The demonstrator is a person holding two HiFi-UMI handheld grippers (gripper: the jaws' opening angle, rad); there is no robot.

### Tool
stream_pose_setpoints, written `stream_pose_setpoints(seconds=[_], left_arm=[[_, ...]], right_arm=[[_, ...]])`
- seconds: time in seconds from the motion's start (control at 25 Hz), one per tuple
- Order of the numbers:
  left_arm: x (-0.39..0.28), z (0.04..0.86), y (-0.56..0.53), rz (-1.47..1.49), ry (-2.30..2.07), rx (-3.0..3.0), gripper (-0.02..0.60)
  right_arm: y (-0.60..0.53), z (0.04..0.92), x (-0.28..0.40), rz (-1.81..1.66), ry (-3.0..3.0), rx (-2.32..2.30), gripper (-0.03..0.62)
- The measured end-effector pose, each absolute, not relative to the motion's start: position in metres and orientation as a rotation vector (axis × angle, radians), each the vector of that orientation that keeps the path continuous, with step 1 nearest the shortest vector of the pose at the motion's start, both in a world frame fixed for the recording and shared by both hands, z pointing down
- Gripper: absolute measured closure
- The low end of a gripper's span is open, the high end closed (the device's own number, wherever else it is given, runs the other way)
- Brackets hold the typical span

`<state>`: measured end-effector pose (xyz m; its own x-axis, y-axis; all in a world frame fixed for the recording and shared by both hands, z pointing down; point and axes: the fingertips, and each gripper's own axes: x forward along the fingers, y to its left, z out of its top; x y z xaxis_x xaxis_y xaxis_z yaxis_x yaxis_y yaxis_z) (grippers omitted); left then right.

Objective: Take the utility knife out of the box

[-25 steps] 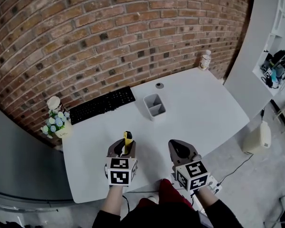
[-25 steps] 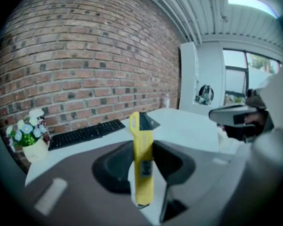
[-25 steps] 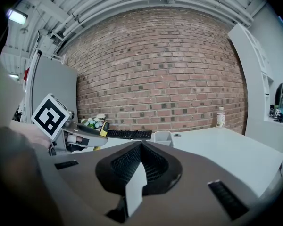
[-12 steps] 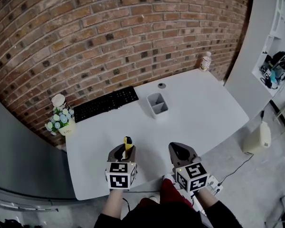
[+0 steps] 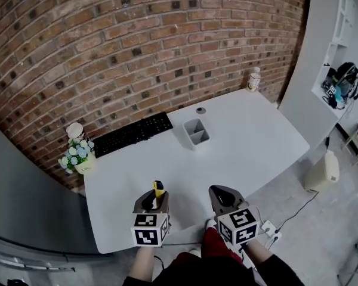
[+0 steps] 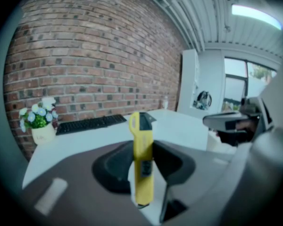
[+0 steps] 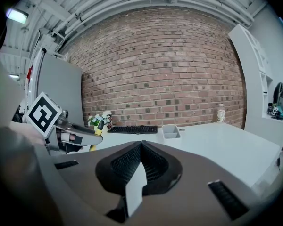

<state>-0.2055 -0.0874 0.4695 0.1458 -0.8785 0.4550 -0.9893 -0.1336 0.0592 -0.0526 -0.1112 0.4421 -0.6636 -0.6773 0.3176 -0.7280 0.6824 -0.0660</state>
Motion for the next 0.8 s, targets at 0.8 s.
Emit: stream_pose_setpoints(seconds=[0.8], left_arm=[[-0.195,0.456,-0.045,0.371,-1.771,2.143,0.449]], right_arm=[[-0.080,0.447,-0.041,0.287,-2.601,1.169,0.586]])
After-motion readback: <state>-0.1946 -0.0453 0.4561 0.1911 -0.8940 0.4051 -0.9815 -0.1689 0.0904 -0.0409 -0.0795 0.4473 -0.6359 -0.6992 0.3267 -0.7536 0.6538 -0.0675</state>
